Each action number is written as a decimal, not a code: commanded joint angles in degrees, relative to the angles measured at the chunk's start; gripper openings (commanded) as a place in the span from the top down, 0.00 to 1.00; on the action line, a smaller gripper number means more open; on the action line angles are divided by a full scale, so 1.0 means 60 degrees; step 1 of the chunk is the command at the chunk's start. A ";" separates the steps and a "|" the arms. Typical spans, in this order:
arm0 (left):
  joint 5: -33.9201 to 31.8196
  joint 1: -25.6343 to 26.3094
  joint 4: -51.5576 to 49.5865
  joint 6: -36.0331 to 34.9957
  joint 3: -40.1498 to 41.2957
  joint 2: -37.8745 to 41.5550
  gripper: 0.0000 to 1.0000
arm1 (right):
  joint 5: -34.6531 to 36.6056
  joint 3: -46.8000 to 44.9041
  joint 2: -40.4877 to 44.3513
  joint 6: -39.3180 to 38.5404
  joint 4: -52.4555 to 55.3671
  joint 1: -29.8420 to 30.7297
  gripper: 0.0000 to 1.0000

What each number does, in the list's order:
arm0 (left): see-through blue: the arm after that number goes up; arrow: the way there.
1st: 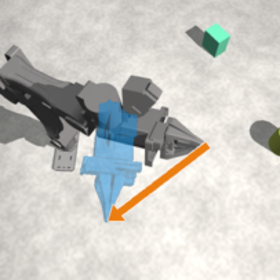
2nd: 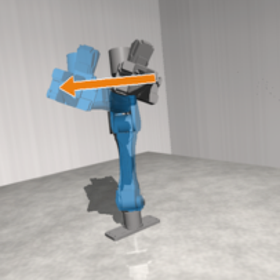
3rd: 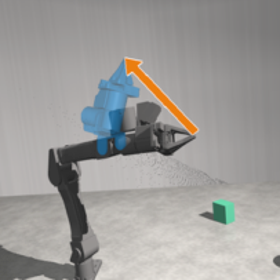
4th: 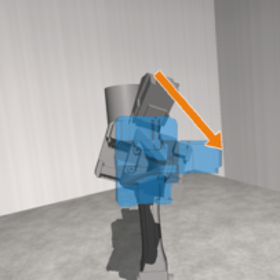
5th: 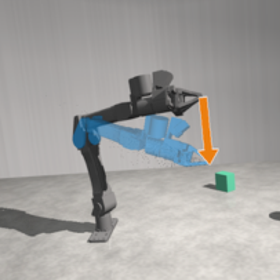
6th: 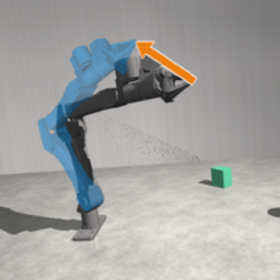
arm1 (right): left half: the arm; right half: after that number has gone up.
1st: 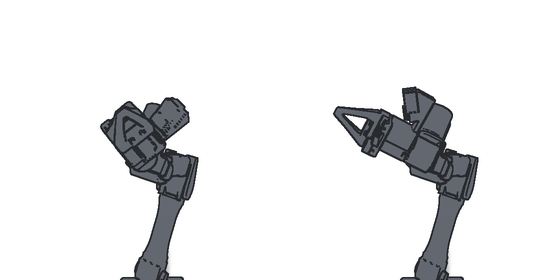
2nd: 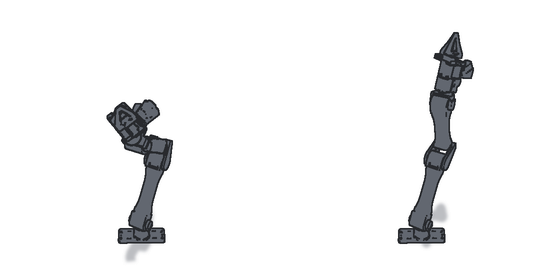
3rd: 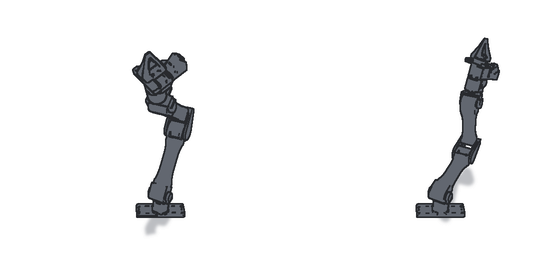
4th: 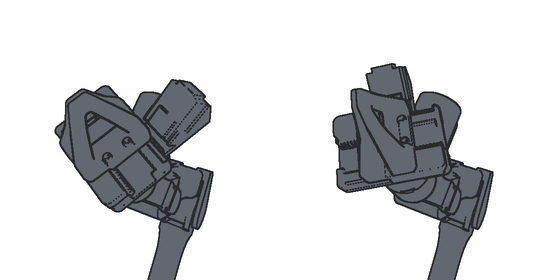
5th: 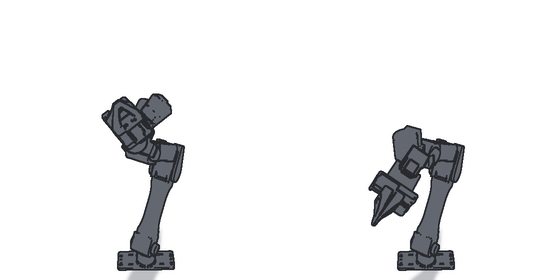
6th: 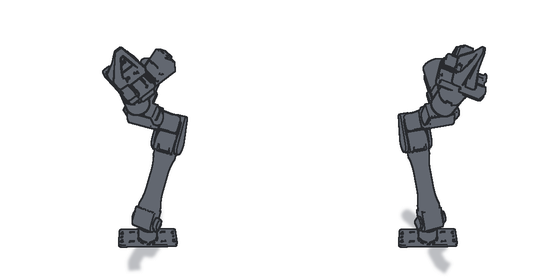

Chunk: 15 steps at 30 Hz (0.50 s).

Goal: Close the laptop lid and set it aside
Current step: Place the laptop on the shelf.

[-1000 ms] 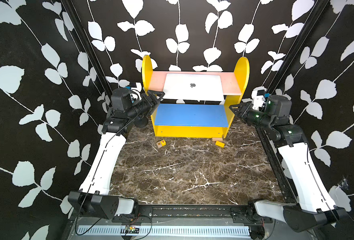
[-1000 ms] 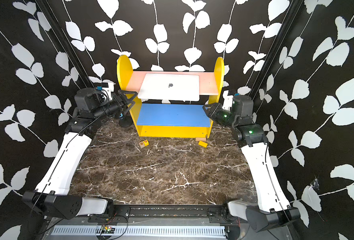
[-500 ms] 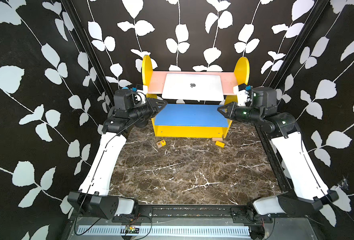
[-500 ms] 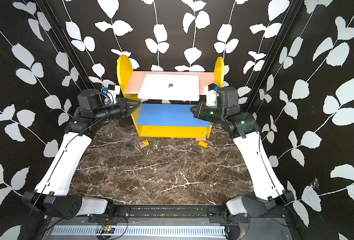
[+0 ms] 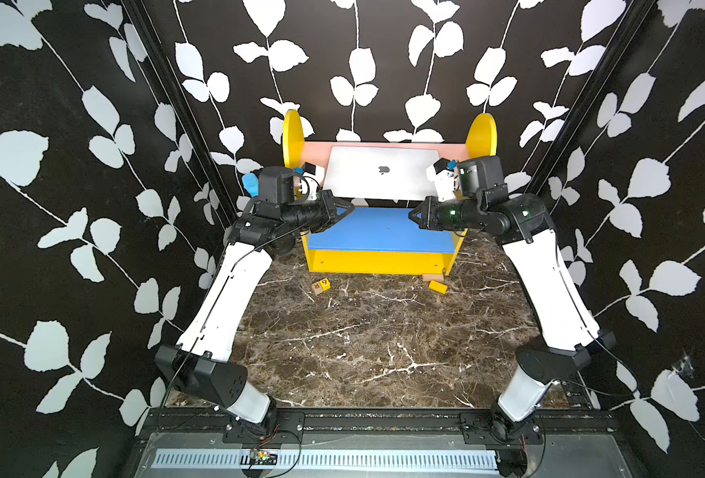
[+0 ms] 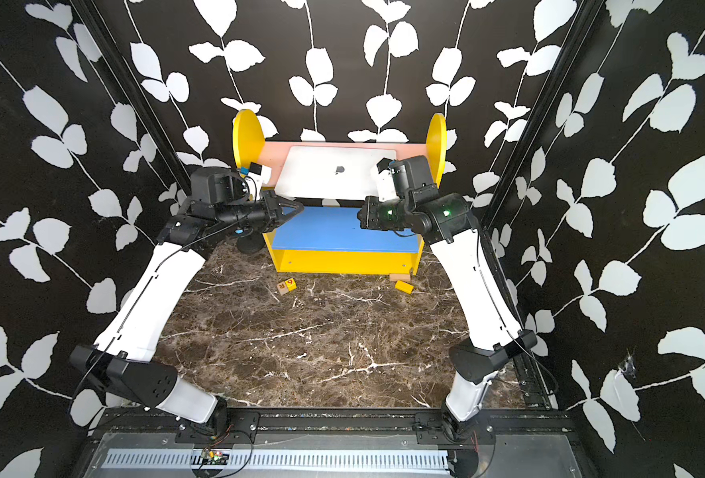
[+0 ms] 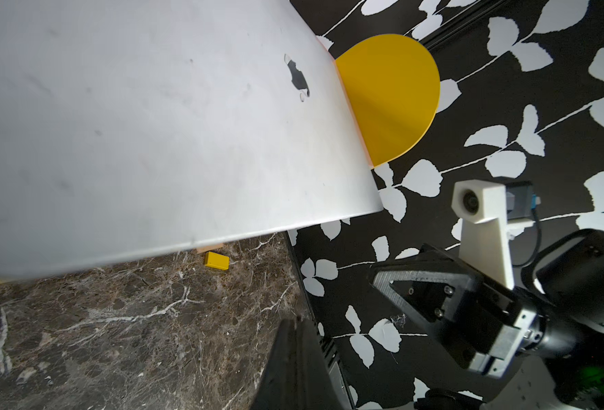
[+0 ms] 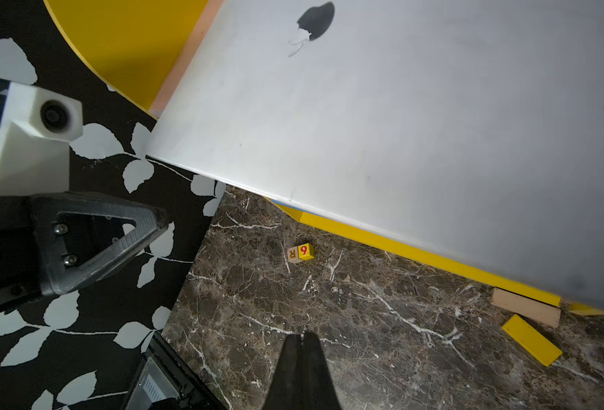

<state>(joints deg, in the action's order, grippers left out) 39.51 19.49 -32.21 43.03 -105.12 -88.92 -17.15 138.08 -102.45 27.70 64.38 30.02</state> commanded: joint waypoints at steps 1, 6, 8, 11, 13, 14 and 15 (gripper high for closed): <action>-0.0094 0.0117 -0.0383 -0.0416 -0.0568 -0.0131 1.00 | 0.0329 0.1021 -0.0516 -0.0399 0.0867 0.0215 1.00; -0.0174 0.0151 -0.0683 -0.0554 -0.1247 -0.0526 1.00 | 0.0361 0.1811 -0.1135 -0.0457 0.1047 0.0284 1.00; -0.0155 0.0151 -0.0756 -0.0585 -0.1413 -0.0712 1.00 | 0.0389 0.2044 -0.1312 -0.0468 0.1060 0.0285 1.00; -0.0153 0.0151 -0.0858 -0.0635 -0.1643 -0.0936 1.00 | 0.0537 0.2304 -0.1506 -0.0506 0.1065 0.0281 1.00; -0.0144 0.0151 -0.0858 -0.0639 -0.1717 -0.1071 1.00 | 0.0663 0.2374 -0.1589 -0.0543 0.1023 0.0279 1.00; -0.0140 0.0151 -0.0851 -0.0649 -0.1737 -0.1146 1.00 | 0.0705 0.2396 -0.1614 -0.0569 0.0999 0.0271 1.00; -0.0128 0.0151 -0.0846 -0.0652 -0.1760 -0.1199 1.00 | 0.0748 0.2412 -0.1639 -0.0579 0.0979 0.0270 1.00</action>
<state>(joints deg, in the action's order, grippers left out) 38.52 20.16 -36.58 40.42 -114.10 -95.48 -14.50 150.93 -111.81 25.23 70.81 31.40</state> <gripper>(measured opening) 0.049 0.047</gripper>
